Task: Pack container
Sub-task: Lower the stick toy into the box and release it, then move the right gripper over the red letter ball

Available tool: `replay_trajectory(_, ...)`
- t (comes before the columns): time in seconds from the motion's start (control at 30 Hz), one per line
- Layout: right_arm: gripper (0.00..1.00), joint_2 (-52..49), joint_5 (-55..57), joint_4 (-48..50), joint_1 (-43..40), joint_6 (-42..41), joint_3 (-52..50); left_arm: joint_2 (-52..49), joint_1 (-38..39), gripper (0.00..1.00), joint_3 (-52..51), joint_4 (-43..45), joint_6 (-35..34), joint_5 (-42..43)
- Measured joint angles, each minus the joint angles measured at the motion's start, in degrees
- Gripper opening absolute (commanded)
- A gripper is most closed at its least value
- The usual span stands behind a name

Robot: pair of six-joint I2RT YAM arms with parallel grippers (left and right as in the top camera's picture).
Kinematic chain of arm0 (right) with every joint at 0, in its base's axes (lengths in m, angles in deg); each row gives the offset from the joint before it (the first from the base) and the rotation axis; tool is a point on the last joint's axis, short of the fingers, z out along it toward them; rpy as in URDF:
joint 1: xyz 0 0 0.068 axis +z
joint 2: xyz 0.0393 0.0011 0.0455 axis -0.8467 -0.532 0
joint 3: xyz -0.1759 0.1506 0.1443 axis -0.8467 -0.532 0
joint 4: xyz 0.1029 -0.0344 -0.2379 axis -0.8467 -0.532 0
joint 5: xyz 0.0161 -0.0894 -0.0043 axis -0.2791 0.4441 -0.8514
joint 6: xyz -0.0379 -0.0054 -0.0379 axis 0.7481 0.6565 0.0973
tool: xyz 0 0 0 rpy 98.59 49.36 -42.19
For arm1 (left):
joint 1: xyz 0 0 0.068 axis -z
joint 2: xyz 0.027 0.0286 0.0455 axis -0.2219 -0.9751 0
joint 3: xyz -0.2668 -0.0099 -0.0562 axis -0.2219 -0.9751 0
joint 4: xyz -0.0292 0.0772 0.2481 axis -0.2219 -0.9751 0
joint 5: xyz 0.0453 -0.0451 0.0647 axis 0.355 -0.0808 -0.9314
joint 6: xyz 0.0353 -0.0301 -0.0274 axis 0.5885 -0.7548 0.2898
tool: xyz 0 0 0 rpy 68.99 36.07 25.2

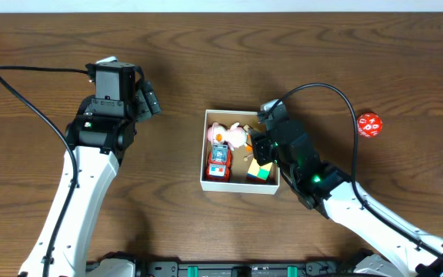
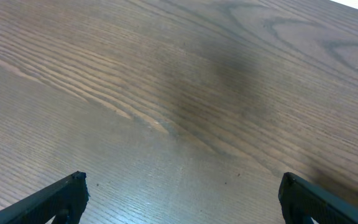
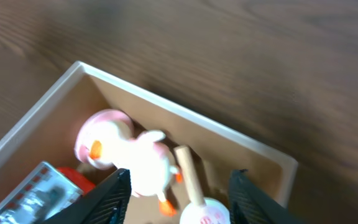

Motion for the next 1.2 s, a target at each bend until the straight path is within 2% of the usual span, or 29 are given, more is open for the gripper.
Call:
replay_trajectory(0.2, 0.52, 3.3, 7.2, -14.8, -1.4, -2.1, 4.9, 0.0, 0.0, 0.98, 0.0, 0.0, 0.0, 0.0)
replay_trajectory(0.37, 0.55, 6.8, 12.7, -24.8, -8.8, -3.6, 10.1, 0.0, 0.0, 0.98, 0.0, 0.0, 0.0, 0.0)
replay_trajectory(0.4, 0.57, 7.0, 13.2, -26.1, -10.5, -3.8, 10.4, 0.0, 0.0, 0.98, 0.0, 0.0, 0.0, 0.0)
replay_trajectory(0.5, 0.73, 7.0, 14.6, -29.1, -17.3, -5.4, 10.6, 0.0, 0.0, 0.98, 0.0, 0.0, 0.0, 0.0)
replay_trajectory(0.6, 0.89, 6.8, 15.4, -29.8, -24.9, -5.9, 10.6, 0.0, 0.0, 0.98, 0.0, 0.0, 0.0, 0.0)
replay_trajectory(0.83, 0.93, 6.0, 13.8, -28.3, -36.2, -5.6, 10.6, 0.0, 0.0, 0.98, 0.0, 0.0, 0.0, 0.0)
replay_trajectory(1.2, 0.99, -7.3, 10.4, -21.7, -41.0, -2.8, 10.6, 0.0, 0.0, 0.98, 0.0, 0.0, 0.0, 0.0)
